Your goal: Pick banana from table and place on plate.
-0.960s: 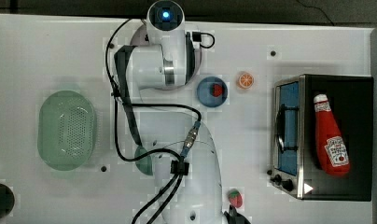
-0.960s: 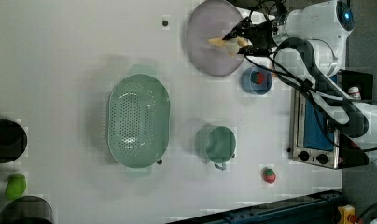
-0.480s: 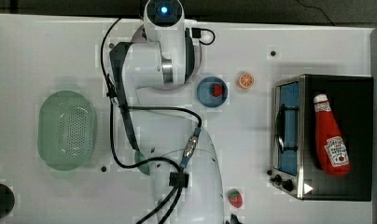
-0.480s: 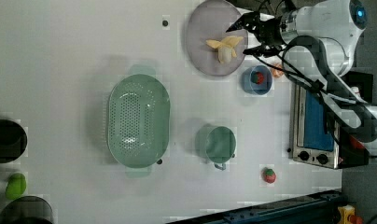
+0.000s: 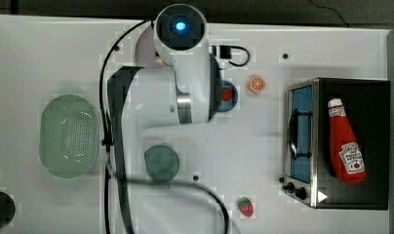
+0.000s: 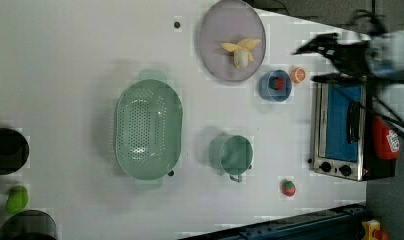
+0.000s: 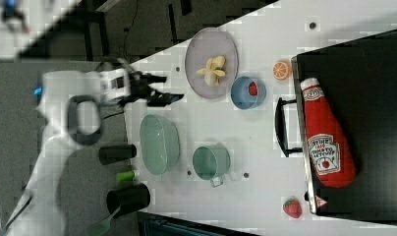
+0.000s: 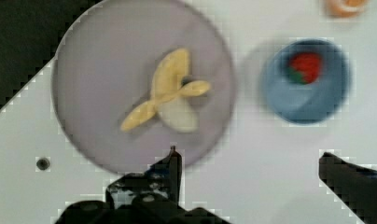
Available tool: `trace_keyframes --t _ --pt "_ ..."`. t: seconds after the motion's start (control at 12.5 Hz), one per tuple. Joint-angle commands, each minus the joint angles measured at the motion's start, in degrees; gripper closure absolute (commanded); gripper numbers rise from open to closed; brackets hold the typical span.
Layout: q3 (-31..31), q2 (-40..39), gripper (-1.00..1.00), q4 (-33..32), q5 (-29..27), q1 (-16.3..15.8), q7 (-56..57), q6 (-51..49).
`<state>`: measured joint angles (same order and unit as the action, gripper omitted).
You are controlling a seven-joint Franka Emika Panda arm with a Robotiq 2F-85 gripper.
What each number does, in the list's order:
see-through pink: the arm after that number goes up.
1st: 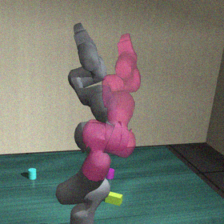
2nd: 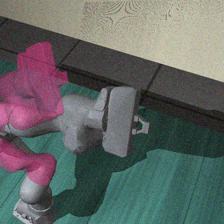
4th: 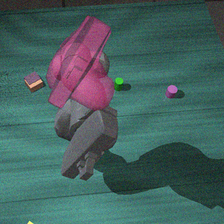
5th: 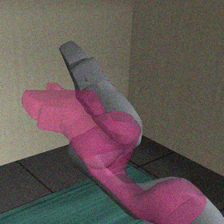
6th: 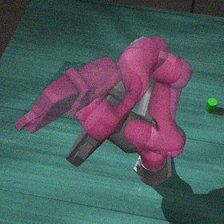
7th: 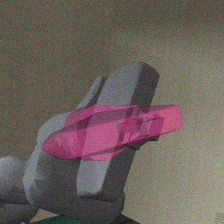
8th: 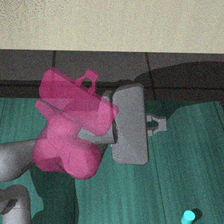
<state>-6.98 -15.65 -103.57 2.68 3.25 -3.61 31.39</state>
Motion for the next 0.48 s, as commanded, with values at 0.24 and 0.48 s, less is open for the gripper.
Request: trace_keyframes --t 0.24,0.48 --pt "4.0 19.81 -1.0 -9.67 0.7 3.95 -2.83 -9.16" --pt "4.3 29.55 -1.0 -12.46 0.72 3.93 -6.2 -17.59"
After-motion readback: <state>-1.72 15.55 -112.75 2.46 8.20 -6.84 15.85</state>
